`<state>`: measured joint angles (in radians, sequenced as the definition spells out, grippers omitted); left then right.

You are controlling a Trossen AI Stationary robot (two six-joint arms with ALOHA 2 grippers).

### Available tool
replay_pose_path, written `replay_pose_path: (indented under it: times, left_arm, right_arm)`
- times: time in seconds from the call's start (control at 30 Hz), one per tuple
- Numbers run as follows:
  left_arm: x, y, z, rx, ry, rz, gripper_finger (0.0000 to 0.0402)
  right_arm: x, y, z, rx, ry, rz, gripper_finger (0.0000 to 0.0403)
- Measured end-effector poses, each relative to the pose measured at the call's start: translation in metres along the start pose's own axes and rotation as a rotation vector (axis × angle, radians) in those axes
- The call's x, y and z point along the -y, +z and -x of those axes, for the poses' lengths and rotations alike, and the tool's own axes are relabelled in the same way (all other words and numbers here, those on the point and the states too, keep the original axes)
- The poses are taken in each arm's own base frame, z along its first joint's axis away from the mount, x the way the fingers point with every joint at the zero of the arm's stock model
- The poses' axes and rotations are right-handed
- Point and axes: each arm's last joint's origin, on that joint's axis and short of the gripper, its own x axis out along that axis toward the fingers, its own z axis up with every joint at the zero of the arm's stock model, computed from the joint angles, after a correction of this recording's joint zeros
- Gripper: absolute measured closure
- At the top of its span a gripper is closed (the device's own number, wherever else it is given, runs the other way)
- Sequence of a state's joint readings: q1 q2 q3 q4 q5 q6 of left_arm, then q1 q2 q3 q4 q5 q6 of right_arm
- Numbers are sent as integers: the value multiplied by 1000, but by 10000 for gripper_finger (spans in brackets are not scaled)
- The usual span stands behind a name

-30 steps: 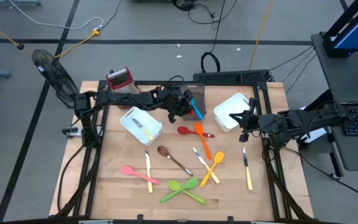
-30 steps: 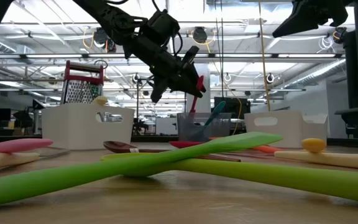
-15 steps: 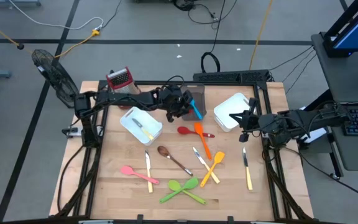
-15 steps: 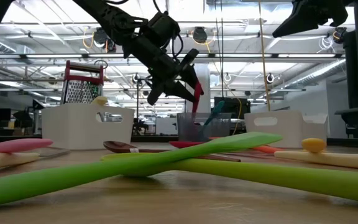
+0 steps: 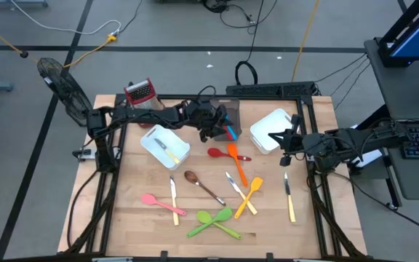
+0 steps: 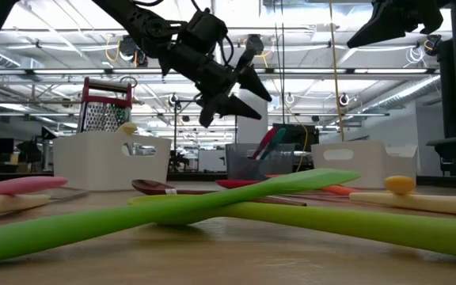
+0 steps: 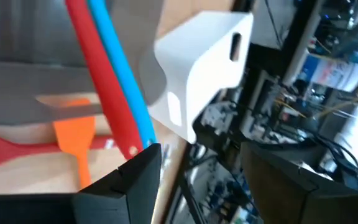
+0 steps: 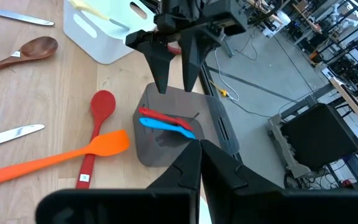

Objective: Pick & Place Kitchen Items
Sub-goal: Put the red spatula into the black bin, then put the green spatula into the black bin

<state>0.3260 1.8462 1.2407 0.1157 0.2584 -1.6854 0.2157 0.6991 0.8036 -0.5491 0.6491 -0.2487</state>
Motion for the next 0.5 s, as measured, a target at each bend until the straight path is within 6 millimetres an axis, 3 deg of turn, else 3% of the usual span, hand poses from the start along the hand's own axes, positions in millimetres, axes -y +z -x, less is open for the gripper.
replay_pose_path:
  times: [0.27,0.5]
  left_arm:
    - [14,-8,0,-84,-136,-34,174]
    - [30,-49,0,-213,-358,-228,174]
  right_arm:
    - [0,0,0,0,0,0,399]
    - [0,0,0,0,0,0,399]
